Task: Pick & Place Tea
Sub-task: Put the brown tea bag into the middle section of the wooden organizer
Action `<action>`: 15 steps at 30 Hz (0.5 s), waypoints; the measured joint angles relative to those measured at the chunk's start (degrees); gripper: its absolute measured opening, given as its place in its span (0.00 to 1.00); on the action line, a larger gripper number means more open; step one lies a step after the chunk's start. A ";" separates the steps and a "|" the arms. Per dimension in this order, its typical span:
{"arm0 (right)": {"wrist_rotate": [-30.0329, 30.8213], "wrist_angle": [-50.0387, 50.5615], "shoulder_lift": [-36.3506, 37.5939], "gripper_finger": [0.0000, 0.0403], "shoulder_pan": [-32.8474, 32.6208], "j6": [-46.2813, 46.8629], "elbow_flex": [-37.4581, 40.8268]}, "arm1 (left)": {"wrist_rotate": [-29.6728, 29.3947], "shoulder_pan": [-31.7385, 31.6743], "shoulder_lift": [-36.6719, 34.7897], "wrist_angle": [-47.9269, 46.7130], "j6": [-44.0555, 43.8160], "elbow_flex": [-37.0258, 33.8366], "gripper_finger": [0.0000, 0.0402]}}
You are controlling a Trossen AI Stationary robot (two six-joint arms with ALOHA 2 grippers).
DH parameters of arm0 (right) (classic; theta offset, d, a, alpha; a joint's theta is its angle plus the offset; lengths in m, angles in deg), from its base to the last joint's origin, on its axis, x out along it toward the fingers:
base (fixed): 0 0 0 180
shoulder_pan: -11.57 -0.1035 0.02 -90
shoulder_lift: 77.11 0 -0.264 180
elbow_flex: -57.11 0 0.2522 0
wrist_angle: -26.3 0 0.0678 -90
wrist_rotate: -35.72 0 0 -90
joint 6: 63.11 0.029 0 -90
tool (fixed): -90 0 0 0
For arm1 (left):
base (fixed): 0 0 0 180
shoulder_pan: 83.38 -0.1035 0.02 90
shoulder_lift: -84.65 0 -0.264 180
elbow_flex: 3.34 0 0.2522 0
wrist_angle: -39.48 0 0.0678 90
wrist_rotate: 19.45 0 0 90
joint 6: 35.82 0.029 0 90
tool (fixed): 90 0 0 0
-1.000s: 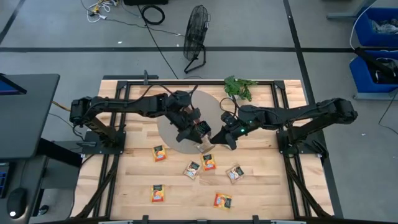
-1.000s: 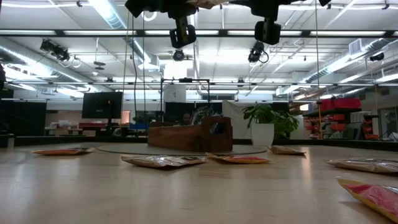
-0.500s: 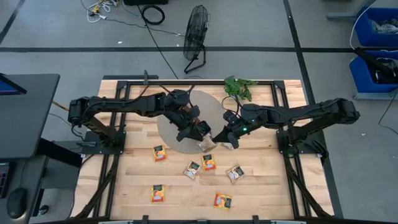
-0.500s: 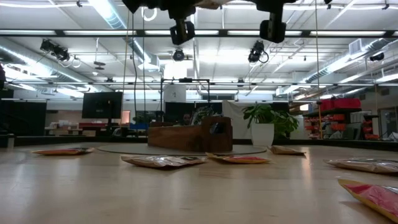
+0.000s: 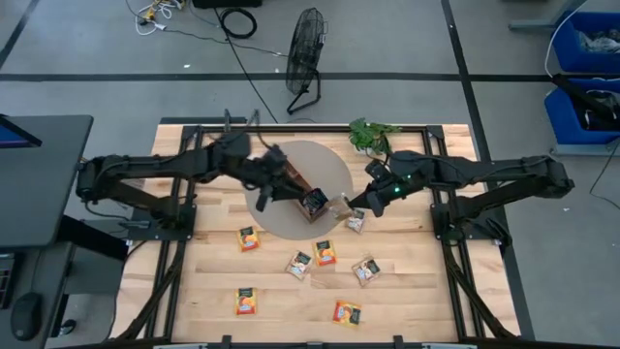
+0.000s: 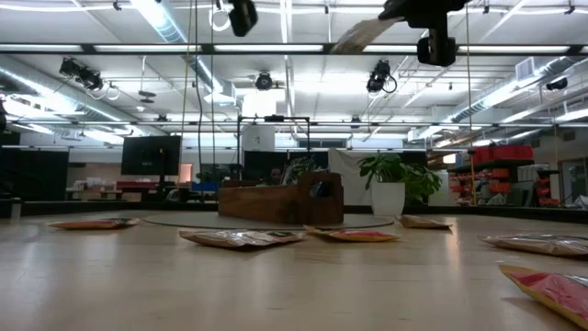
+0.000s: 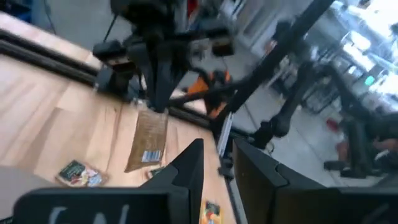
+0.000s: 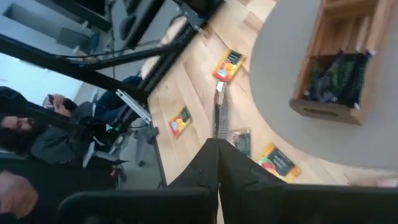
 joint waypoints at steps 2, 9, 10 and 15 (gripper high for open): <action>-0.13 0.44 -0.02 0.00 0.08 0.03 0.02 | -1.55 -0.28 -2.47 5.02 -2.18 -3.30 0.21; -0.23 3.48 -0.54 0.00 1.63 0.25 -2.28 | -5.90 -0.61 -12.18 5.09 -4.16 -12.91 0.18; -0.21 4.65 -0.96 0.00 2.13 -0.19 -3.38 | -6.60 -0.61 -13.45 5.46 -4.38 -13.84 0.18; -0.12 11.03 -5.00 0.00 5.26 -3.04 -11.03 | -7.83 -1.84 -20.02 3.46 -5.09 -18.10 0.18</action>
